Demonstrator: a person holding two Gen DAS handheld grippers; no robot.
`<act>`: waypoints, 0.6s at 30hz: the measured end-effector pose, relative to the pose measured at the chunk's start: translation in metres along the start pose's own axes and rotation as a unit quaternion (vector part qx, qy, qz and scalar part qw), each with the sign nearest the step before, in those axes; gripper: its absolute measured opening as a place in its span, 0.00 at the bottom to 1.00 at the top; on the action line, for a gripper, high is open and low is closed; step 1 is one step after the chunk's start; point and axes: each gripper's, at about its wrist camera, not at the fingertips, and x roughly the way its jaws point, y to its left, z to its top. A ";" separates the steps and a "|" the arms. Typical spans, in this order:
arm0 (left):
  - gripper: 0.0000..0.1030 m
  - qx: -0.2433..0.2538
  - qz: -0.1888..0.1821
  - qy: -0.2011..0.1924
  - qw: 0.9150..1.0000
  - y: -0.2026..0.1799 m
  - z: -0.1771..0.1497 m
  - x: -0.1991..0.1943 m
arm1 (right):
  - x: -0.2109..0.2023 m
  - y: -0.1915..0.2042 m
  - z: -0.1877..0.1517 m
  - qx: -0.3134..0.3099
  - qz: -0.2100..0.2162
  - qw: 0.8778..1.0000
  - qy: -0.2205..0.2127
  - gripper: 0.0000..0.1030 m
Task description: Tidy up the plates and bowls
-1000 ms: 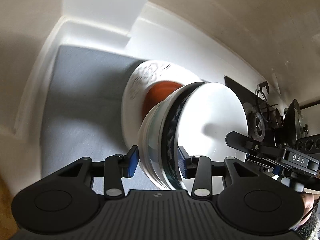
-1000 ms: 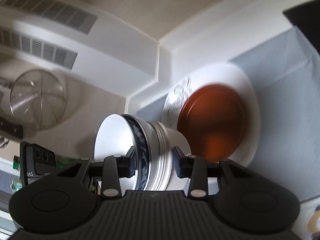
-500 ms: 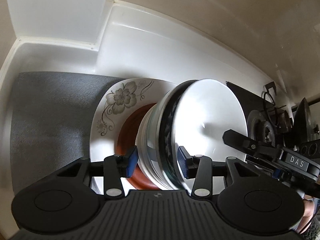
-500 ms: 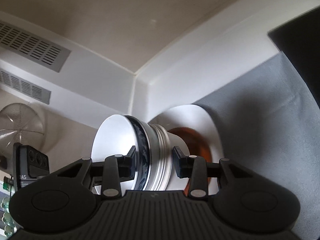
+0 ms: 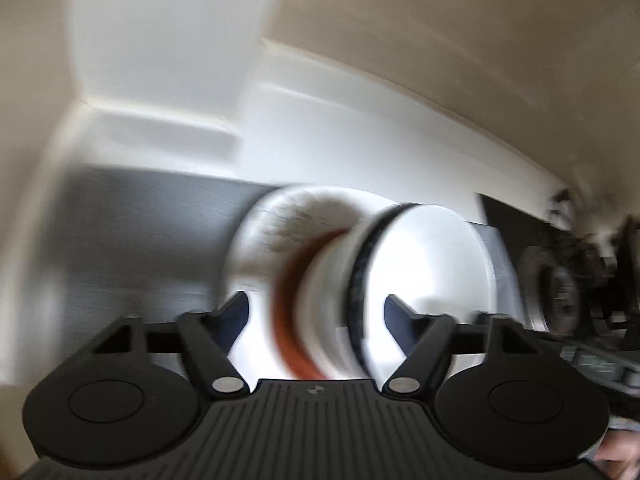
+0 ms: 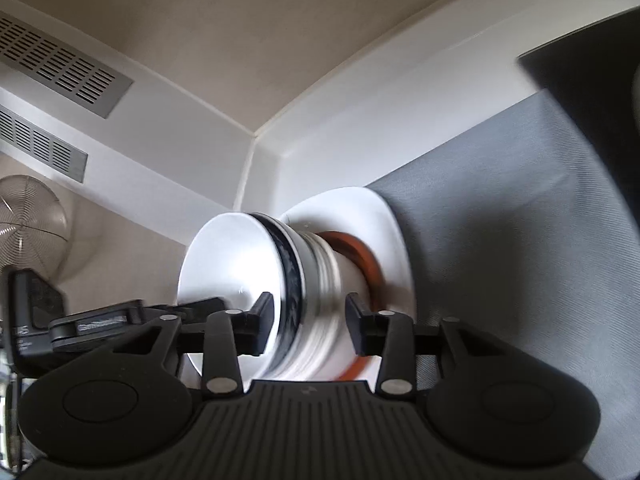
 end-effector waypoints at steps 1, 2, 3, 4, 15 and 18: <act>0.75 0.010 0.021 -0.015 1.000 -0.003 -0.003 -0.012 | -0.010 0.005 -0.004 -0.008 -0.005 1.000 -0.012 0.52; 0.75 0.016 0.033 -0.028 0.999 -0.007 -0.008 -0.027 | -0.022 0.012 -0.008 -0.022 -0.018 0.999 -0.026 0.56; 0.75 0.019 0.040 -0.041 0.998 -0.010 -0.014 -0.042 | -0.035 0.021 -0.013 -0.035 -0.038 0.998 -0.040 0.67; 0.75 0.021 0.050 -0.053 0.997 -0.016 -0.020 -0.062 | -0.049 0.031 -0.017 -0.040 -0.052 0.996 -0.053 0.76; 1.00 0.027 0.134 -0.193 0.972 -0.157 -0.110 -0.285 | -0.204 0.164 -0.071 -0.159 -0.159 0.973 -0.045 1.00; 1.00 -0.002 0.153 -0.181 0.972 -0.187 -0.129 -0.304 | -0.236 0.181 -0.087 -0.186 -0.163 0.968 -0.038 1.00</act>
